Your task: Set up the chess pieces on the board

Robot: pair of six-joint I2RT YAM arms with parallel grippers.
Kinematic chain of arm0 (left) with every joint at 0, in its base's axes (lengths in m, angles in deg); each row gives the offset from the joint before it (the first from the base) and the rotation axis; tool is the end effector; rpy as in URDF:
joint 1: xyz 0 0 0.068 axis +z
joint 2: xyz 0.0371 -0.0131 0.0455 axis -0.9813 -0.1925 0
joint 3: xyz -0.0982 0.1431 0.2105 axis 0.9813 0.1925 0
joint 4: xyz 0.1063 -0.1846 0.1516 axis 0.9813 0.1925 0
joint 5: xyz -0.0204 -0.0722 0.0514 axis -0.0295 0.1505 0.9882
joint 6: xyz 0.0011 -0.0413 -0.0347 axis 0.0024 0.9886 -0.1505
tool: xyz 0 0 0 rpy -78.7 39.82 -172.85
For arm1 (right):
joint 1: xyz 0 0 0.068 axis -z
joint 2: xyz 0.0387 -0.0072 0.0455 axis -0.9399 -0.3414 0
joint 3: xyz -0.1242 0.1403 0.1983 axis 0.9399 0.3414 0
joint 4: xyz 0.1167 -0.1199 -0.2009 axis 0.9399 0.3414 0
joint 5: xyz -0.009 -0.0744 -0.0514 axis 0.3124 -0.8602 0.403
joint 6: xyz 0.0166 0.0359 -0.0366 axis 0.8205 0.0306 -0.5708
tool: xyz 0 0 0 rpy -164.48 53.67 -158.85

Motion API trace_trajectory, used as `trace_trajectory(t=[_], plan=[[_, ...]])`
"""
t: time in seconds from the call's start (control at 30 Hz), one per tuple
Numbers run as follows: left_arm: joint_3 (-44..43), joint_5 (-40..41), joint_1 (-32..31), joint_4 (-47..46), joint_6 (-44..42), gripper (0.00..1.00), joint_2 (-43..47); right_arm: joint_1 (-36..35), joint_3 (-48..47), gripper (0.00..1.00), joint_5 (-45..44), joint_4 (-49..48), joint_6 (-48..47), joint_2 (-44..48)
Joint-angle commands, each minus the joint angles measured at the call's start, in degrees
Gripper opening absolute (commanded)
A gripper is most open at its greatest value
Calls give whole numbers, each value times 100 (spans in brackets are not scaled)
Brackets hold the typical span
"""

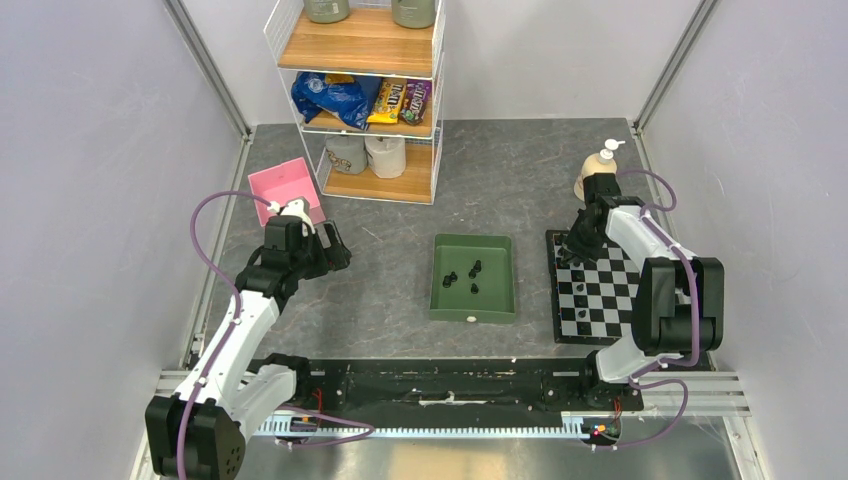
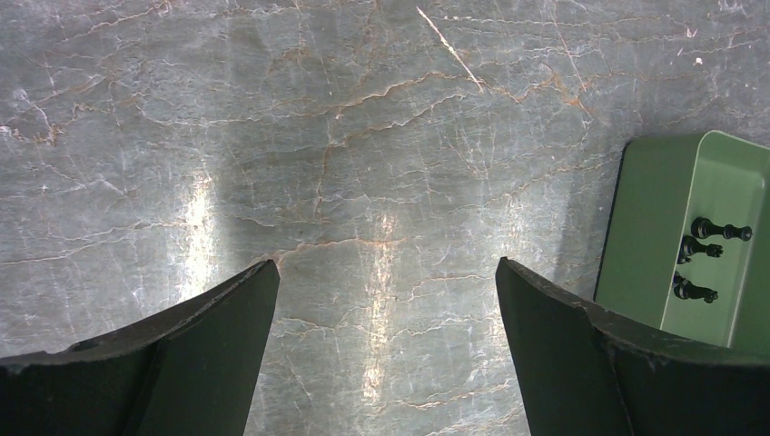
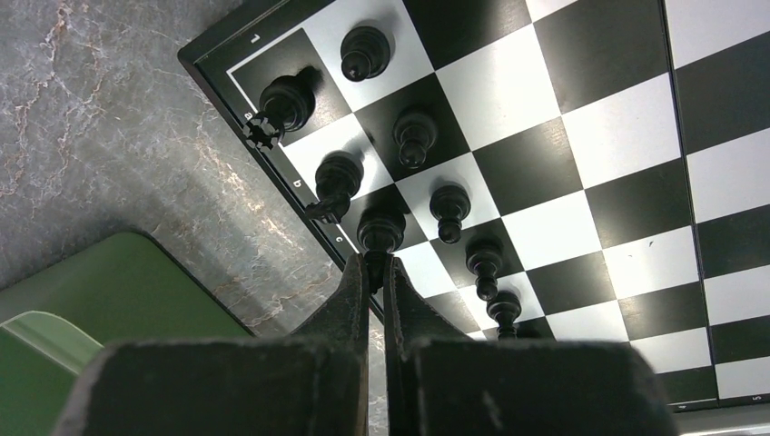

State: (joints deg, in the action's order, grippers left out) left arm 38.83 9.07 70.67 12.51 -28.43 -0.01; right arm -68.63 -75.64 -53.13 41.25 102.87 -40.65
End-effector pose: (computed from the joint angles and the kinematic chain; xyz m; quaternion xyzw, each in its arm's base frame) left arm 0.1914 -0.0291 0.2416 -0.1098 0.9087 -0.1237 0.3833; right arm 0.2900 -0.0082 0.1959 0.2791 0.9480 0.0247 0.1508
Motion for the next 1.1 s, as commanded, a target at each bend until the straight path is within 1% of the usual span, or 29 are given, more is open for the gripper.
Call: trace_trajectory(t=[0.0,0.07,0.17,0.27,0.47,0.53,0.8,0.93,1.07], plan=[[-223,-64,-3,-191,131,97,-13,35,-37,6,-20,-103,-83,-90],[-230,-59,-3,-191,132,97,-11,35,-14,11,-35,-102,-81,-43],[-229,-64,-3,-191,142,97,-17,35,-5,22,43,-94,-107,3],[-232,-86,-3,-190,138,97,-35,35,-30,31,96,-71,-137,51],[-239,-35,-3,-182,137,97,41,38,-149,41,154,22,-225,494],[-228,-32,-3,-191,149,97,58,35,-198,48,353,93,-275,705],[-246,-94,-3,-191,157,97,24,-107,-360,58,1075,362,-318,1366],[-232,-95,-3,-191,162,97,54,-798,-432,58,1081,390,-207,1493],[-225,-112,-3,-191,171,97,63,-1573,-570,58,896,360,17,1320]])
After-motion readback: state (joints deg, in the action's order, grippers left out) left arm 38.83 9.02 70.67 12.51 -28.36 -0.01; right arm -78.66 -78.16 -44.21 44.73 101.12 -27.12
